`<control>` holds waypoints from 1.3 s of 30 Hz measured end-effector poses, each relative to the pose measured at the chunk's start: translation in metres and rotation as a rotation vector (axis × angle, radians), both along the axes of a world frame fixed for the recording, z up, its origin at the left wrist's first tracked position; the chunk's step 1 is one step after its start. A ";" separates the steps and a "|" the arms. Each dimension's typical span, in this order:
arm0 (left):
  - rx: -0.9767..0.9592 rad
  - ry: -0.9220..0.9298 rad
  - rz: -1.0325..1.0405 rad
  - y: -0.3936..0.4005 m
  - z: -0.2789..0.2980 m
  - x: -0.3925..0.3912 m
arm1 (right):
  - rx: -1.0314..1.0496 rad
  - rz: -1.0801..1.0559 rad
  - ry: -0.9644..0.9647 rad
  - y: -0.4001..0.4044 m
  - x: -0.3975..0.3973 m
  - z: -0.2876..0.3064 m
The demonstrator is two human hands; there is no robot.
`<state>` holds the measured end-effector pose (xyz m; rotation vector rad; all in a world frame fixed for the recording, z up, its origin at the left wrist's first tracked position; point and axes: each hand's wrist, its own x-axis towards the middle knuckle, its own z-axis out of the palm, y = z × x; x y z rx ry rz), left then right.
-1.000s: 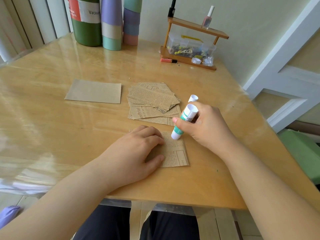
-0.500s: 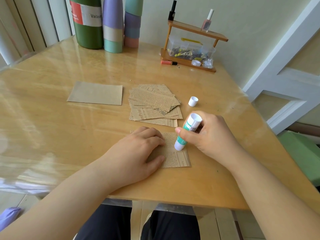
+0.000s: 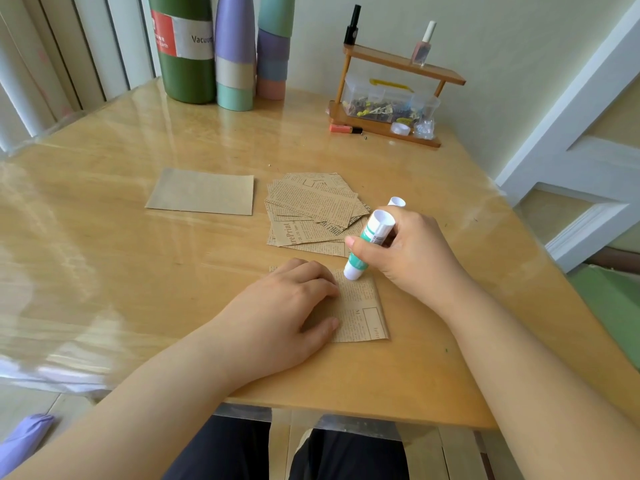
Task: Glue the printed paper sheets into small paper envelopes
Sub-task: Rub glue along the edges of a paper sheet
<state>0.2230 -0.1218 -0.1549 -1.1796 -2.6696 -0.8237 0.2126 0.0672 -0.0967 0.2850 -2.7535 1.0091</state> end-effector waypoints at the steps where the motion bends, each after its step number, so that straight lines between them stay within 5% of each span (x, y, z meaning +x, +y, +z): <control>1: 0.000 0.001 -0.001 0.000 0.000 0.000 | -0.004 -0.003 0.001 0.000 0.002 0.001; 39: -0.024 0.067 0.046 0.001 -0.002 0.001 | -0.022 0.014 -0.006 -0.009 0.004 -0.002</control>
